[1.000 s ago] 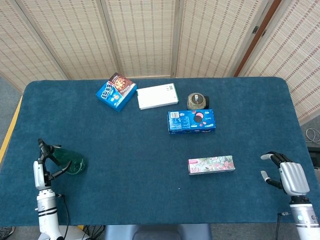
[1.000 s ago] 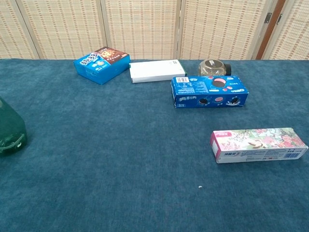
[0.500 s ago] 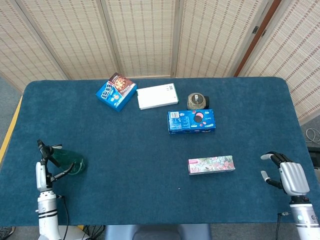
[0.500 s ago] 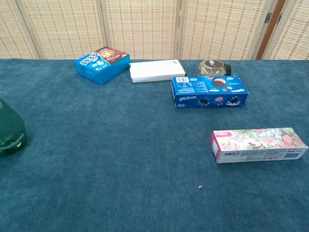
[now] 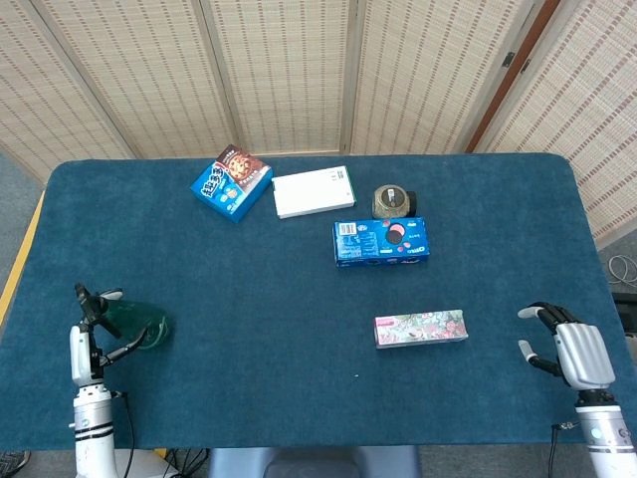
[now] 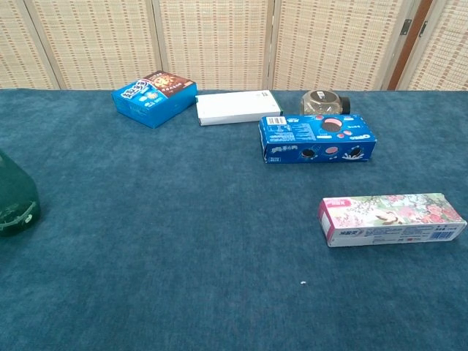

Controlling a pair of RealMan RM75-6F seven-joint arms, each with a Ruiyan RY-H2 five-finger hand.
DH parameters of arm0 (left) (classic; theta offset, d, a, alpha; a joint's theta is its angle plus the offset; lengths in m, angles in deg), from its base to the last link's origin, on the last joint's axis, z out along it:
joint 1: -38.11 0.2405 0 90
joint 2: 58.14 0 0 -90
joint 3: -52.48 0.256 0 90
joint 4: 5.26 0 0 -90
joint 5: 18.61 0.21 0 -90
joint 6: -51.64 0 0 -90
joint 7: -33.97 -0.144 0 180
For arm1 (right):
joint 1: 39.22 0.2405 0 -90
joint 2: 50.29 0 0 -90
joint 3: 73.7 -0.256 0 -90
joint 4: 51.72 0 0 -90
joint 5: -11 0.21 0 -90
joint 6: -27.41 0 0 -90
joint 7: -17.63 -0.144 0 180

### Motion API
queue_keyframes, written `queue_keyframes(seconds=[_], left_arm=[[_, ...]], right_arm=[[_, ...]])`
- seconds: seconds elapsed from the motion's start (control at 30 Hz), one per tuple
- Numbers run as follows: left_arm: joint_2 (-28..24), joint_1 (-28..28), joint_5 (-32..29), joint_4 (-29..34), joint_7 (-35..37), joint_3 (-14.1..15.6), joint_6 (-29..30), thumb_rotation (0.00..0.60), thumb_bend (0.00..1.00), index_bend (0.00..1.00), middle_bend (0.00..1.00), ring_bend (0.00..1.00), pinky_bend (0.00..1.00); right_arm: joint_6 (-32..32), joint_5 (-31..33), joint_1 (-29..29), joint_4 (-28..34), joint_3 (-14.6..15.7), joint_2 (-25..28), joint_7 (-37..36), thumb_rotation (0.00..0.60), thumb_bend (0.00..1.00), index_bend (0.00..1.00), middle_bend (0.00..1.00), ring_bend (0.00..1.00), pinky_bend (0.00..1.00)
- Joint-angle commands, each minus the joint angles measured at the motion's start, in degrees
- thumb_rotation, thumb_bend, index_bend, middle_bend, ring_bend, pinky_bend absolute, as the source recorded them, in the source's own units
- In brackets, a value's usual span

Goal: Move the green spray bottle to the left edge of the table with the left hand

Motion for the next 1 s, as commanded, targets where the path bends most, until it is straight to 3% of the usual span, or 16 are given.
queue_keyframes(seconds=[0.03,0.4,0.77,1.0], left_arm=[[-0.78,0.47,0.20,1.53,-0.76,0.26,0.32,0.600,0.00,0.32,0.28,0.22,0.07],[-2.15,1.14,0.11,4.73,-2.04,0.92,-0.56,0.600,0.00,0.28,0.25,0.20,0.07],[-3.82,1.41,-0.71,7.31,-3.59,1.33,-2.69,0.600,0.00,0.12,0.18,0.15,0.06],[-4.15,1.67,-0.70,8.11,-3.79,1.19,-2.57,0.600,0.00,0.09,0.18,0.15,0.06]], right_arm=[[-0.01,-0.05,0.04,0.02,0.01,-0.04,0.01,0.600,0.24,0.40,0.37,0.32,0.52],[-0.10,-0.01,0.02,-0.19,0.10,-0.27,-0.07,0.600,0.24,0.40,0.37,0.32,0.52],[-0.13,0.00,-0.01,-0.43,0.18,-0.49,-0.19,0.600,0.24,0.40,0.37,0.32,0.52],[-0.16,-0.01,0.01,-0.47,0.20,-0.56,-0.20,0.600,0.24,0.40,0.37,0.32,0.52]])
